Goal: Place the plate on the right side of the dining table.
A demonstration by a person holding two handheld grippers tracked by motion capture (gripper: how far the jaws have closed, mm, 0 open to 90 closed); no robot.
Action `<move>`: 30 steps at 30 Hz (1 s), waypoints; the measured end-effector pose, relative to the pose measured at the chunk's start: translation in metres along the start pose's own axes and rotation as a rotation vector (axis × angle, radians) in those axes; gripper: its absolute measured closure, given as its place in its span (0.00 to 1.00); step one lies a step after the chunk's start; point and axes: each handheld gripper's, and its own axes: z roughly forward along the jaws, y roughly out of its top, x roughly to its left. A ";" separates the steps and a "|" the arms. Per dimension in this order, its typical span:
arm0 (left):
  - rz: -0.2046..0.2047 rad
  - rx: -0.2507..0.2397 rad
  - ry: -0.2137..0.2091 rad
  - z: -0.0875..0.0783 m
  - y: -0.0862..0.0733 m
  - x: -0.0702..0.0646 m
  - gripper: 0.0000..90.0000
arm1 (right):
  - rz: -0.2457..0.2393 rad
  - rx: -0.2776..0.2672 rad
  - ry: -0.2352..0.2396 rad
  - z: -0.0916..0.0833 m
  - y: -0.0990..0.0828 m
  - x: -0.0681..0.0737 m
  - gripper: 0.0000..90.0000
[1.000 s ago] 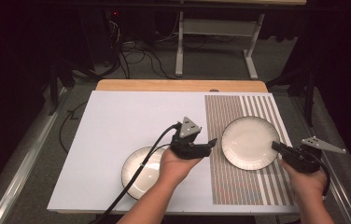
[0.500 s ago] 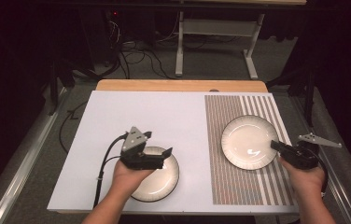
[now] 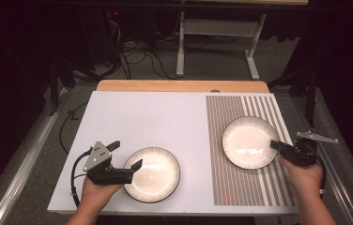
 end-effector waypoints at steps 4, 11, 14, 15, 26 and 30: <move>0.005 0.010 -0.007 0.002 -0.003 0.000 0.02 | 0.010 0.013 -0.012 0.004 0.000 -0.002 0.90; 0.011 0.020 0.000 0.005 -0.004 0.002 0.02 | 0.045 0.033 -0.028 0.008 -0.001 -0.005 0.89; 0.034 0.021 0.031 0.003 -0.003 0.002 0.03 | 0.045 0.034 -0.060 0.011 -0.002 -0.006 0.88; 0.031 0.020 0.030 0.003 -0.003 0.003 0.03 | 0.045 0.043 -0.075 0.013 -0.003 -0.006 0.88; -0.015 0.036 -0.004 0.007 -0.007 0.011 0.03 | 0.061 0.040 -0.103 0.020 -0.011 -0.010 0.85; -0.020 0.035 0.002 0.006 -0.008 0.013 0.03 | 0.035 -0.002 -0.119 0.014 -0.011 -0.008 0.73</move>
